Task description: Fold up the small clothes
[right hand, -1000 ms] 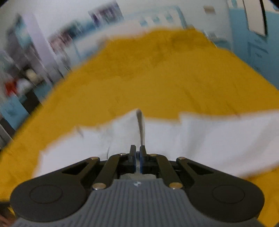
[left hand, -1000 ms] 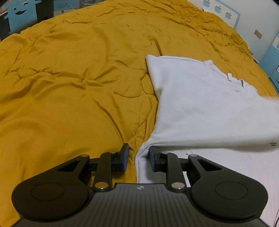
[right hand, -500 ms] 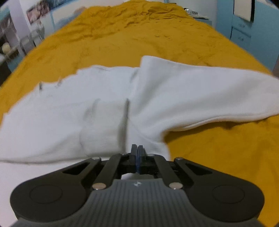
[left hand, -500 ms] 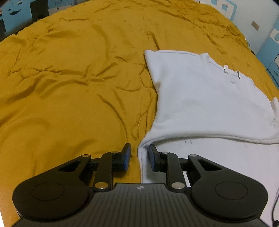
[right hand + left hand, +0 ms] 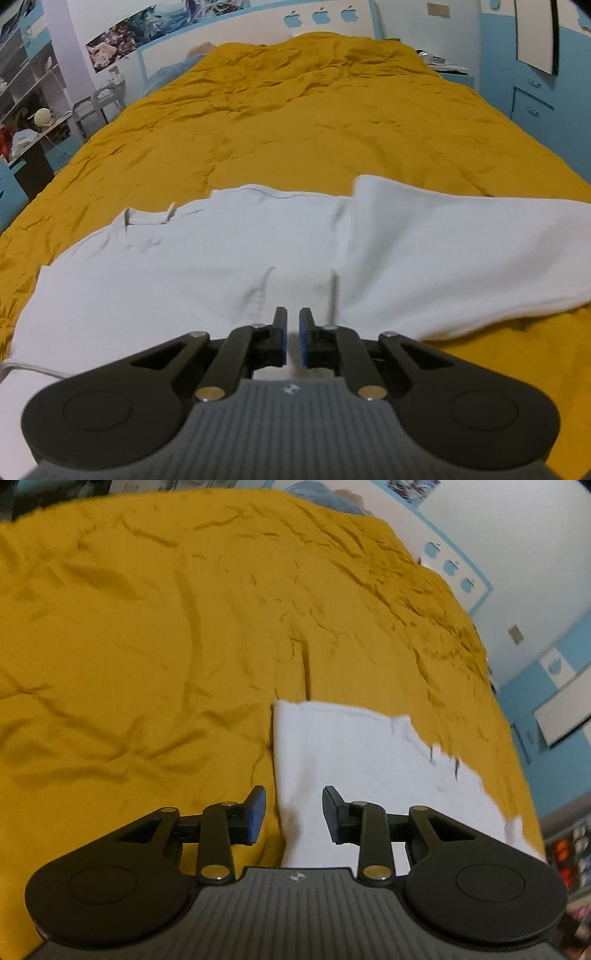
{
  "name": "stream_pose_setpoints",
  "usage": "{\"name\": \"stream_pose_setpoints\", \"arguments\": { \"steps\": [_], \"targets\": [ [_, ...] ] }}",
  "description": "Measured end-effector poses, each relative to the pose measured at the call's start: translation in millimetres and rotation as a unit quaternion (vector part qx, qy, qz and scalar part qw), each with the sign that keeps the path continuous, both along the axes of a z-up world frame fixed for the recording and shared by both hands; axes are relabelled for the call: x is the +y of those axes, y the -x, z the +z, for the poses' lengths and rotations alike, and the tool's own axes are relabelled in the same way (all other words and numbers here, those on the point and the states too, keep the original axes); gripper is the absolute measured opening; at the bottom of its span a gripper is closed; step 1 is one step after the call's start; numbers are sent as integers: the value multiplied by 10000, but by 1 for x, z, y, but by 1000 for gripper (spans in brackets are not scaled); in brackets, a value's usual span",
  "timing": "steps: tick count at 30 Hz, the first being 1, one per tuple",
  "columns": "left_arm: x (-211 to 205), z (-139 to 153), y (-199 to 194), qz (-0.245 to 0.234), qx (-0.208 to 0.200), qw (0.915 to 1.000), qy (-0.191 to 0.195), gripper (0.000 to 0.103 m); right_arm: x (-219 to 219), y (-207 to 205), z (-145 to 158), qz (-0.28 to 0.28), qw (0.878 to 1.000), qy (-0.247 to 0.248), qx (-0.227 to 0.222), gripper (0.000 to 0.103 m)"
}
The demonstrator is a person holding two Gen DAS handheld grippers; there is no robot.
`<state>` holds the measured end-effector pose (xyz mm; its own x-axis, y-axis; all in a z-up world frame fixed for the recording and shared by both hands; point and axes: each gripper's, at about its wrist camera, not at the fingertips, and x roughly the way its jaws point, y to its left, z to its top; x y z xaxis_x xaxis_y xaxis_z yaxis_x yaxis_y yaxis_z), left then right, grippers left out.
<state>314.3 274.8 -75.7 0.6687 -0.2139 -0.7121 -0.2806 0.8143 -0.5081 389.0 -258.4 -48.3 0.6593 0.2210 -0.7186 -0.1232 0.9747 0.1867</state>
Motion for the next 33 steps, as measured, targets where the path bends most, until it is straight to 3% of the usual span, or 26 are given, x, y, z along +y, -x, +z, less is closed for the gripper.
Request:
{"name": "stream_pose_setpoints", "arguments": {
  "steps": [6, 8, 9, 10, 14, 17, 20, 23, 25, 27, 30, 33],
  "targets": [
    [16, -41, -33, 385, 14, 9958, 830, 37, 10, -11, -17, 2, 9998, 163, 86, 3],
    [17, -48, -39, 346, -60, 9938, 1058, 26, 8, -14, -24, -40, 9997, 200, 165, 3],
    [17, -48, -41, 272, -150, 9933, 1115, 10, 7, -16, -27, -56, 9996, 195, 190, 3],
    [16, -45, -41, 206, -270, 9935, 1087, 4, 5, -18, -29, -70, 9996, 177, 201, 3],
    [7, -13, -40, -190, -832, 9955, 410, 3, 3, -18, -33, -37, 9996, 193, 178, 2],
    [-17, -6, -54, -669, -365, 9918, -1026, 4, 5, -18, -36, -2, 9995, 272, 153, 2],
    [-34, -27, -63, -926, 44, 9809, -1709, 4, 6, -18, -40, 0, 9994, 297, 178, 2],
    [-40, -34, -64, -966, 52, 9767, -1914, 8, 6, -19, -42, 12, 9994, 296, 197, 2],
    [-37, -28, -60, -874, 58, 9777, -1908, 16, 6, -21, -41, 7, 9993, 288, 221, 2],
    [-35, -16, -51, -760, 48, 9771, -1989, 17, 5, -21, -37, -15, 9994, 281, 199, 3],
    [-35, 4, -31, -659, -26, 9768, -2039, 17, 2, -16, -29, -87, 9995, 302, 73, 17],
    [-46, 16, -14, -900, -187, 9778, -1881, 17, -3, -9, -23, -152, 9993, 352, 36, 18]
  ]
}}
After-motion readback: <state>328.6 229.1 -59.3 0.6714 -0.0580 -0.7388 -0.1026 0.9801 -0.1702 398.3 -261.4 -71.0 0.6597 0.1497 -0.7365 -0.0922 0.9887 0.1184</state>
